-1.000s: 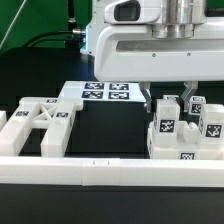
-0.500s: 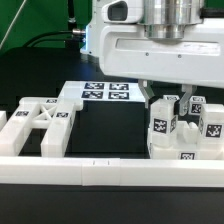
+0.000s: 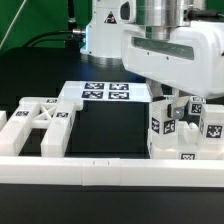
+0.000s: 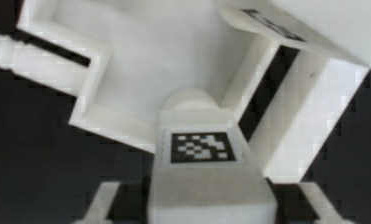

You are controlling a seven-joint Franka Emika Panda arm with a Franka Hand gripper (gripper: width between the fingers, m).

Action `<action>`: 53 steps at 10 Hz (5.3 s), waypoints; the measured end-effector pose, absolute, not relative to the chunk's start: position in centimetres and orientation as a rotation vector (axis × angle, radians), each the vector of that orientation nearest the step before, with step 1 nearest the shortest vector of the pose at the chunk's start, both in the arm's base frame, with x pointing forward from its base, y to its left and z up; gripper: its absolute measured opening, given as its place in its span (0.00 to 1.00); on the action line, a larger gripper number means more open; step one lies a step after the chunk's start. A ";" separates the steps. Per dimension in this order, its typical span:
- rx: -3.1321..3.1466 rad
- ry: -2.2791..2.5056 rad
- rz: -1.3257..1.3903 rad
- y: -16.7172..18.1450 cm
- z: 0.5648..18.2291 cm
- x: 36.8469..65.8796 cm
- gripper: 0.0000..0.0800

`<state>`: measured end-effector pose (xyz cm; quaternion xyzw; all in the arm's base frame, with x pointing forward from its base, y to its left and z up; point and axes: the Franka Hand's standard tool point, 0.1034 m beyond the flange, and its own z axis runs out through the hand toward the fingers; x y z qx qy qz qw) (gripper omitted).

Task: Assemble chair

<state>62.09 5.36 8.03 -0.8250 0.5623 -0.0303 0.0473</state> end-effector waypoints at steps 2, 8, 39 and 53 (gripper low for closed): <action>-2.514 1.719 -0.093 5.3 8.0 62.1 0.36; -2.935 0.887 -0.142 4.5 8.5 62.5 0.81; -2.617 1.547 -0.142 4.7 7.9 62.7 0.64; -3.110 0.019 -0.193 4.9 8.0 62.6 0.80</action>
Offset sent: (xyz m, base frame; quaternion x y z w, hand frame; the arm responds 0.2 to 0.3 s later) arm -0.0013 -0.0056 0.0055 0.0117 -0.0181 -0.0928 0.9955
